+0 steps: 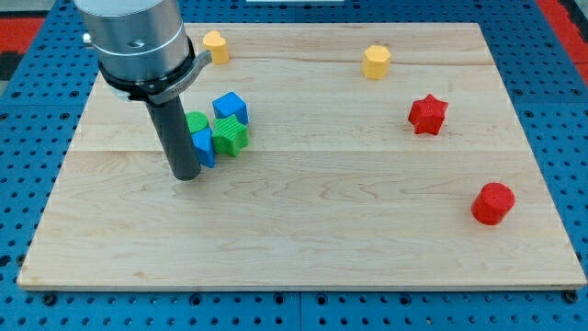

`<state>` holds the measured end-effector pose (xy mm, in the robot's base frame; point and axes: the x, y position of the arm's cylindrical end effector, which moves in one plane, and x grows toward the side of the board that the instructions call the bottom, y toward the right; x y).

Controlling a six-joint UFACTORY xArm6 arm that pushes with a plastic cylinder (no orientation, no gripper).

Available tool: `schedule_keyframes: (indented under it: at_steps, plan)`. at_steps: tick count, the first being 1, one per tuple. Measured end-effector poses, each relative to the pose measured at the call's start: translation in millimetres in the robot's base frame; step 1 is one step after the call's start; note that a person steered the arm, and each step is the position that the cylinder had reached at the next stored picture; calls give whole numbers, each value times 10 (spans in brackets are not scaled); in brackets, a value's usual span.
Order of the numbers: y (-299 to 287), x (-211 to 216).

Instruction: Move your arm towards the bottom center of the board

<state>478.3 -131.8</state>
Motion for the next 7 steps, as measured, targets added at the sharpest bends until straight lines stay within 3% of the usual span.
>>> schedule_keyframes:
  at_steps: [4,5,6,7]
  plan:
    - [33,-5]
    - [263,235]
    - [1002,191]
    - [1300,85]
